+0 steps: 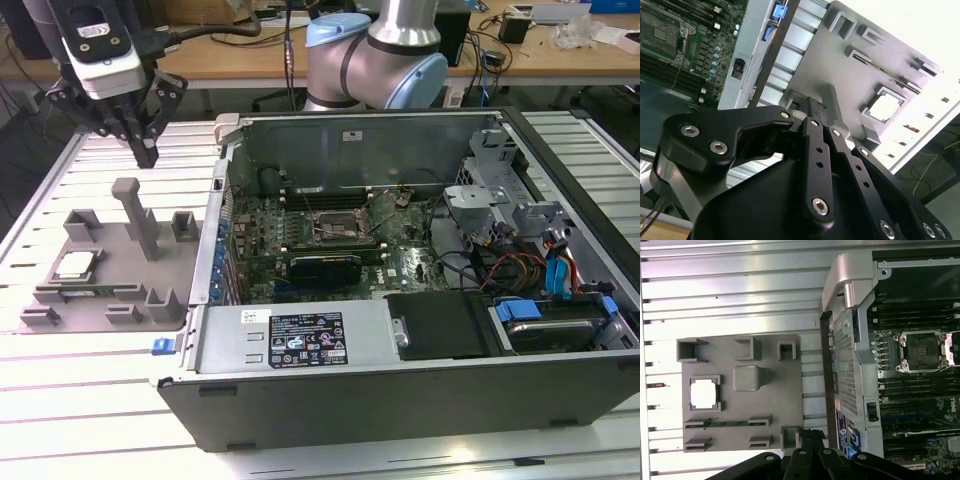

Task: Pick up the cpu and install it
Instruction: 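Reach for the cpu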

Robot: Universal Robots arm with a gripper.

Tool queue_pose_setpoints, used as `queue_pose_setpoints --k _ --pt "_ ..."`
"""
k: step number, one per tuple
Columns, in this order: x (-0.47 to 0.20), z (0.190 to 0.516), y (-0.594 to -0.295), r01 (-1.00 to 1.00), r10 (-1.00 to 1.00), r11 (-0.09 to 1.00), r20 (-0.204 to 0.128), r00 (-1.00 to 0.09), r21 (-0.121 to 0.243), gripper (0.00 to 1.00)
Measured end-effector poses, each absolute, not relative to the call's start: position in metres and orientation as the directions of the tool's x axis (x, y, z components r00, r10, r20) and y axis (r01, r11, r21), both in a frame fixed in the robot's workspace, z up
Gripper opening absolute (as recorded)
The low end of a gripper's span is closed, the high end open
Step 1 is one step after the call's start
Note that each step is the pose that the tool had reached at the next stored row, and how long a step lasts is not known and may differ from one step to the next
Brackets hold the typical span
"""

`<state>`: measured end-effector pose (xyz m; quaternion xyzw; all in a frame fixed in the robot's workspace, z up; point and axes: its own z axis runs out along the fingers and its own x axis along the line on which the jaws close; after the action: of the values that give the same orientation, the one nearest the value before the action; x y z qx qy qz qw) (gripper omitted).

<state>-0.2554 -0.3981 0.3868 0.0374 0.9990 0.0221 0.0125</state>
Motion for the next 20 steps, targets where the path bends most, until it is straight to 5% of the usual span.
queue_pose_setpoints --k 20 --pt "-0.288 0.379 -0.397 0.074 0.075 0.996 -0.023 -0.997 0.045 0.11"
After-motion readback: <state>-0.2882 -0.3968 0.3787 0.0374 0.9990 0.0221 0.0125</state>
